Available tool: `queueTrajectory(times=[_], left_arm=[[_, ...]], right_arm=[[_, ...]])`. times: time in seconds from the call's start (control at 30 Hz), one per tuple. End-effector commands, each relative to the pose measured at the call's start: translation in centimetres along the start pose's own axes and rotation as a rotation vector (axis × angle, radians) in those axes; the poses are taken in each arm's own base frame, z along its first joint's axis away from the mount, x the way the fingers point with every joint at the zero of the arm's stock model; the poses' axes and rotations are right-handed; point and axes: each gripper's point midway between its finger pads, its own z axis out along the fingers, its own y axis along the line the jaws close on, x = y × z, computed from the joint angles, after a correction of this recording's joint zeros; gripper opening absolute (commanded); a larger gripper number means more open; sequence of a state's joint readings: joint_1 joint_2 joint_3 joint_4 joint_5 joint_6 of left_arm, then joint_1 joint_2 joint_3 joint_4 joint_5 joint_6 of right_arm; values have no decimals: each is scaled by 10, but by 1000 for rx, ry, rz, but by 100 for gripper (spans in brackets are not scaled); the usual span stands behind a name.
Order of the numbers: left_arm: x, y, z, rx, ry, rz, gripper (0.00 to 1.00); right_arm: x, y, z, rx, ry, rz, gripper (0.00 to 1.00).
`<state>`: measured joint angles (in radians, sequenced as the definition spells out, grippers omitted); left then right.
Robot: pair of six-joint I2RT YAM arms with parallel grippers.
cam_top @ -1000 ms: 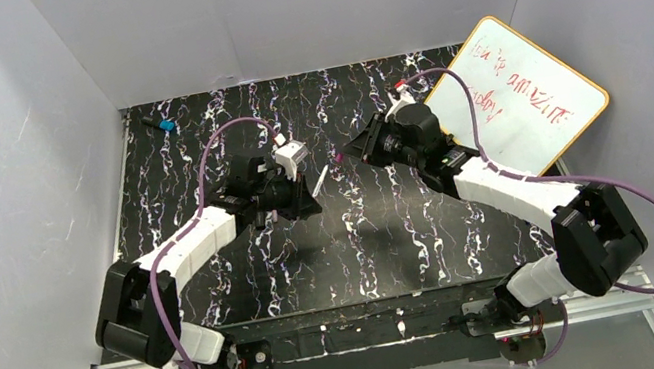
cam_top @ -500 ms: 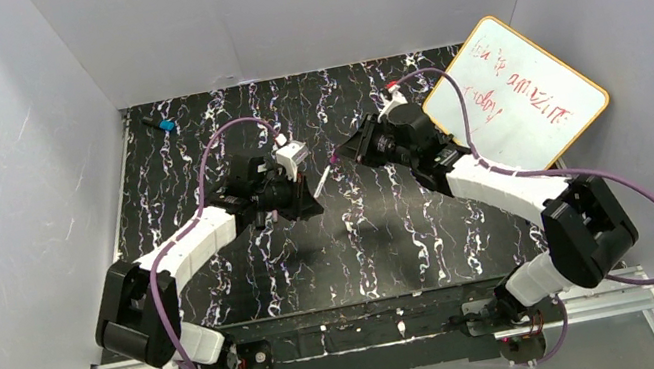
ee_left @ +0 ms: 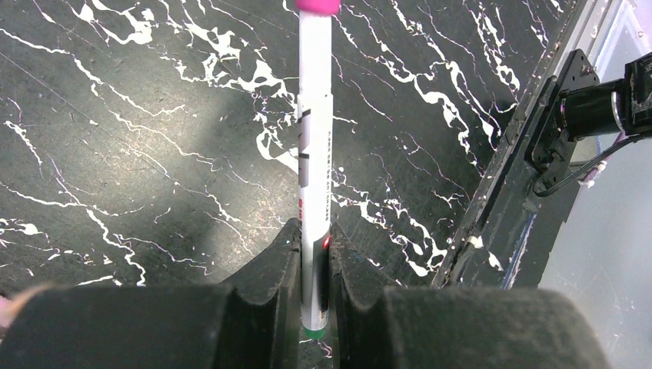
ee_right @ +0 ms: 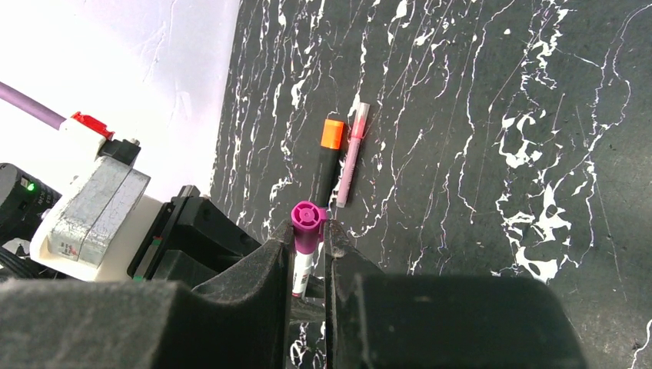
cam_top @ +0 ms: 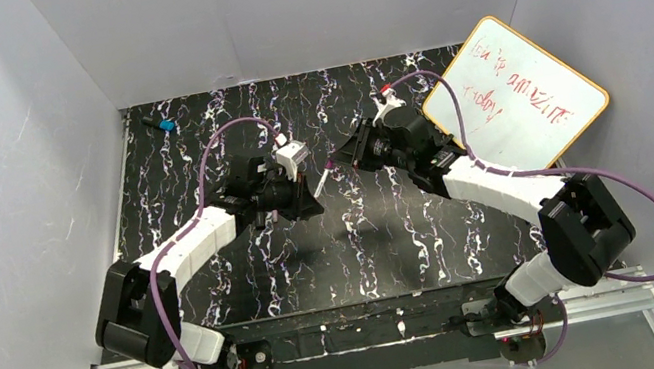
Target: Insert the pens into the pen caps
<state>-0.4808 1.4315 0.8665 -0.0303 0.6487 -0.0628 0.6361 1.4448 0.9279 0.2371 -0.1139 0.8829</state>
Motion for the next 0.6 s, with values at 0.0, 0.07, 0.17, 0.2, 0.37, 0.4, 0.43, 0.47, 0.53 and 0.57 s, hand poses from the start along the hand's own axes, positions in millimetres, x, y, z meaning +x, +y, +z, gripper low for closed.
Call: queueTrajectory(times=[0.0, 0.07, 0.17, 0.2, 0.37, 0.4, 0.43, 0.47, 0.53, 0.57], left_arm=[[-9, -4, -6, -9, -31, 45, 0], [-13, -2, -8, -27, -45, 59, 0], [-20, 1, -9, -48, -67, 74, 0], [-20, 1, -10, -55, -71, 76, 0], [-36, 2, -15, -79, -129, 116, 0], [-40, 2, -17, -86, -138, 129, 0], [-43, 2, -18, -94, -148, 144, 0], [-48, 3, -20, -106, -160, 160, 0], [-59, 4, -25, -130, -189, 181, 0], [-65, 6, -26, -143, -201, 211, 0]], right_arm=[[-8, 33, -1, -100, -16, -25, 9], [-1, 37, 0, -112, 4, -26, 9], [7, 42, 0, -128, 28, -30, 9], [10, 44, 1, -132, 36, -33, 9], [19, 57, 1, -169, 67, -63, 10], [20, 61, 1, -179, 75, -73, 9], [21, 64, 1, -186, 81, -83, 10], [22, 68, 1, -194, 88, -94, 10], [23, 75, 1, -209, 100, -117, 9], [24, 78, 1, -213, 106, -130, 9]])
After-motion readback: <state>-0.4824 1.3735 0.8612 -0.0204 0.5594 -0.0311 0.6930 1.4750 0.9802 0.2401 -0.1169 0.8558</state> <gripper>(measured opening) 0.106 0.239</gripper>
